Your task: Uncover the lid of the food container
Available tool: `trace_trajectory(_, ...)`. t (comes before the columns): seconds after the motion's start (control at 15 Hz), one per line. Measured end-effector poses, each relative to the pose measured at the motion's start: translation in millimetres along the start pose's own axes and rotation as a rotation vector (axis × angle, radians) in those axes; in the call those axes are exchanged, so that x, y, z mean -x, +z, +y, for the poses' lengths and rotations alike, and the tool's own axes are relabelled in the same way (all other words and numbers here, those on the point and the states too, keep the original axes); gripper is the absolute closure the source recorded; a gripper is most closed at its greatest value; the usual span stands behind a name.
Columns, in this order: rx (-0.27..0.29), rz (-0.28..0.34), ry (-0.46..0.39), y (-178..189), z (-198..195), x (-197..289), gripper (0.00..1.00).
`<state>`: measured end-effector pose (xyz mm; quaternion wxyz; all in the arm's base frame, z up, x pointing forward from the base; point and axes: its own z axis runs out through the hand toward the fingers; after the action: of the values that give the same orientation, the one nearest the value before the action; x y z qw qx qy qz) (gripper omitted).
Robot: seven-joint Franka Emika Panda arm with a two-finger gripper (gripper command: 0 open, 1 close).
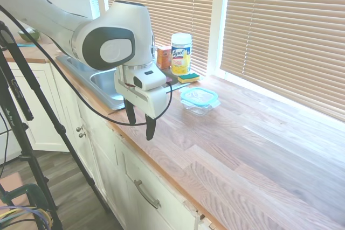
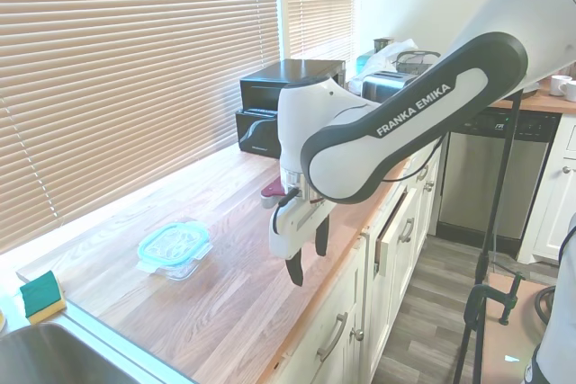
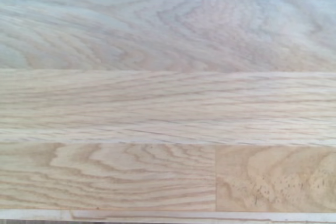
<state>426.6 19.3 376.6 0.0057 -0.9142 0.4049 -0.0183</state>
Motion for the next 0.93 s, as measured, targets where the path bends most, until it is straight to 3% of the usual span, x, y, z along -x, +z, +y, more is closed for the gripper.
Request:
trace_trajectory(0.33,-0.035,-0.025,0.031,-2,-8,5,0.0)
trace_trajectory(0.53,-0.065,0.017,0.001,-20,-41,12,0.0)
trace_trajectory(0.93,-0.055,0.127,-0.076,-33,-133,10,0.0)
